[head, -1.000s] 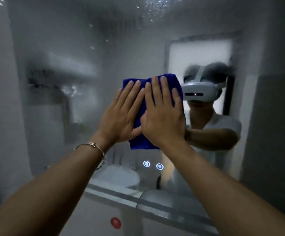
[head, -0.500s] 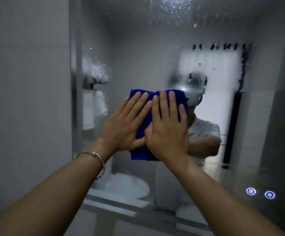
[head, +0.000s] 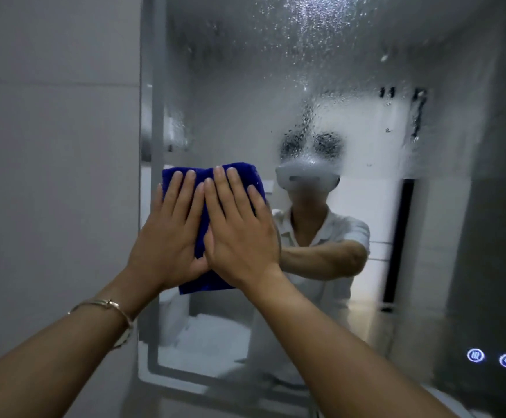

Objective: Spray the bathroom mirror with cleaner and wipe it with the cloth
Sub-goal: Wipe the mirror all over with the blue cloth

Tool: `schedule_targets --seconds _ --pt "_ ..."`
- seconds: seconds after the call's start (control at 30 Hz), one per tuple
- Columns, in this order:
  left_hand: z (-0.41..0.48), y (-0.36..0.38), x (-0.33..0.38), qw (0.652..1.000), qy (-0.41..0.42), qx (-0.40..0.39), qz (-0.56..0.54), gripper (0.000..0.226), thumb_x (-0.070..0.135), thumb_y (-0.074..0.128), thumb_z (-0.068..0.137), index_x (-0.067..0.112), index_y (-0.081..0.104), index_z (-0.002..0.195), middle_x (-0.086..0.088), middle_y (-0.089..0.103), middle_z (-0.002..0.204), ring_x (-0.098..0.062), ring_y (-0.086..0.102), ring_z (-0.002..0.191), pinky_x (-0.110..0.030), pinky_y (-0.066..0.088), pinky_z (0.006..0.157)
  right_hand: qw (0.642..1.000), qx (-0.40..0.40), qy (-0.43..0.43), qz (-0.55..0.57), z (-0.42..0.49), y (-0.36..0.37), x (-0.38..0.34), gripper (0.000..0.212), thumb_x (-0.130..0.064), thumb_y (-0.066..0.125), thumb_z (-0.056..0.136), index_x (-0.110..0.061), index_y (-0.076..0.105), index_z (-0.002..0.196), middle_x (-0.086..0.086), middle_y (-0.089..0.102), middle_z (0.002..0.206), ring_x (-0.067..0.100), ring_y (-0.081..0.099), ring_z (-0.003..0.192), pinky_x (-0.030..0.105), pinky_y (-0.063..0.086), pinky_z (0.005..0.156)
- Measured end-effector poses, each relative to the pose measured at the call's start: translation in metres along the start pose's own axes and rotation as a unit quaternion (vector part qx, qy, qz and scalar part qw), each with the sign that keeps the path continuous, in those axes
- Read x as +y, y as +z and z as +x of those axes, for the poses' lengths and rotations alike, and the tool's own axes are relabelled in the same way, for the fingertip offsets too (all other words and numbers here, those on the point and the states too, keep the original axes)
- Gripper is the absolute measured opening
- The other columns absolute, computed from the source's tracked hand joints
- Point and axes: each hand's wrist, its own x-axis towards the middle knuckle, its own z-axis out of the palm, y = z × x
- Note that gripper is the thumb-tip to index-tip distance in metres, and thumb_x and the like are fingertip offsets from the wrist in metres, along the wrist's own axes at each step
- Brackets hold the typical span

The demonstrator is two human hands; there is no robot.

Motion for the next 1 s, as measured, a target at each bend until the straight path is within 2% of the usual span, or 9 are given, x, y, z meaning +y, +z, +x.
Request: schedule_targets --seconds 0.07,0.17,0.3,0.4,0.5,0.57,0.67,0.8,1.0 --pt "0.003 -0.004 0.016 1.0 -0.03 -0.008 0.001 0.087 0.042 0.038 0.077 0.002 0.006 0.147 -0.02 0.005 0.154 -0.034 0.001 0.143 -0.051 0.002 0.116 1.0 0.013 -0.026 -0.003 -0.004 -0.003 0.014 0.06 -0.028 0.033 0.087 -0.007 0.038 0.143 0.011 0.036 0.151 0.024 0.03 0.141 0.038 0.015 0.115" --pt "0.015 -0.01 0.051 1.0 -0.025 -0.011 -0.01 0.088 0.039 0.039 0.072 0.0 0.013 0.146 -0.023 0.01 0.153 -0.037 0.002 0.142 -0.053 0.003 0.114 0.999 0.033 -0.017 -0.01 -0.02 -0.012 0.043 0.061 -0.027 0.036 0.085 -0.005 0.04 0.141 0.013 0.04 0.148 0.025 0.036 0.138 0.038 0.021 0.112" --pt "0.037 -0.003 0.117 0.999 -0.002 0.016 -0.048 0.088 0.038 0.04 0.067 -0.003 0.023 0.143 -0.026 0.018 0.151 -0.041 0.008 0.141 -0.057 0.006 0.113 0.998 0.045 -0.01 -0.04 -0.053 -0.027 0.101 0.06 -0.023 0.037 0.087 -0.003 0.032 0.144 0.016 0.035 0.15 0.026 0.028 0.14 0.041 0.022 0.112" --pt "0.042 0.008 0.129 0.997 0.01 0.05 -0.064 0.085 0.038 0.04 0.069 0.0 0.022 0.143 -0.024 0.021 0.151 -0.038 0.011 0.141 -0.056 0.01 0.114 0.997 0.053 -0.001 -0.048 -0.062 -0.029 0.115 0.056 -0.021 0.036 0.09 -0.002 0.034 0.143 0.016 0.034 0.15 0.027 0.028 0.14 0.041 0.02 0.113" --pt "0.039 0.014 0.104 0.991 0.072 0.085 -0.071 0.079 0.037 0.041 0.074 0.003 0.022 0.143 -0.02 0.022 0.151 -0.035 0.015 0.142 -0.053 0.014 0.115 0.995 0.073 0.059 -0.033 -0.057 -0.017 0.09 0.056 -0.021 0.037 0.09 -0.003 0.034 0.142 0.018 0.035 0.149 0.029 0.024 0.14 0.041 0.012 0.115" --pt "0.032 0.014 0.076 0.989 0.094 0.097 -0.068 0.078 0.035 0.041 0.075 0.002 0.022 0.143 -0.019 0.021 0.15 -0.034 0.017 0.141 -0.052 0.014 0.115 0.994 0.077 0.077 -0.028 -0.048 -0.007 0.064 0.057 -0.021 0.039 0.088 -0.004 0.035 0.142 0.018 0.036 0.149 0.029 0.024 0.14 0.043 0.013 0.115" --pt "0.015 0.014 0.02 0.992 0.074 0.082 -0.059 0.078 0.035 0.042 0.079 0.002 0.016 0.145 -0.018 0.014 0.151 -0.034 0.013 0.142 -0.053 0.014 0.115 0.996 0.068 0.049 -0.021 -0.019 0.008 0.019 0.057 -0.025 0.041 0.089 -0.004 0.038 0.142 0.016 0.036 0.149 0.029 0.027 0.141 0.044 0.016 0.114" --pt "-0.005 0.013 -0.054 0.997 0.037 0.058 -0.029 0.078 0.035 0.039 0.083 0.003 0.008 0.146 -0.019 0.01 0.153 -0.034 0.008 0.143 -0.052 0.013 0.115 0.999 0.04 0.018 0.006 0.023 0.027 -0.042 0.058 -0.029 0.034 0.093 -0.005 0.032 0.145 0.014 0.03 0.153 0.028 0.023 0.143 0.042 0.01 0.116" --pt "-0.011 0.011 -0.082 0.997 0.034 0.038 -0.05 0.071 0.03 0.038 0.087 -0.005 0.014 0.143 -0.029 0.013 0.151 -0.043 0.01 0.141 -0.053 0.015 0.115 0.999 0.041 0.029 -0.02 0.036 0.036 -0.069 0.058 -0.029 0.035 0.093 -0.006 0.03 0.146 0.012 0.03 0.153 0.027 0.025 0.143 0.04 0.009 0.116"
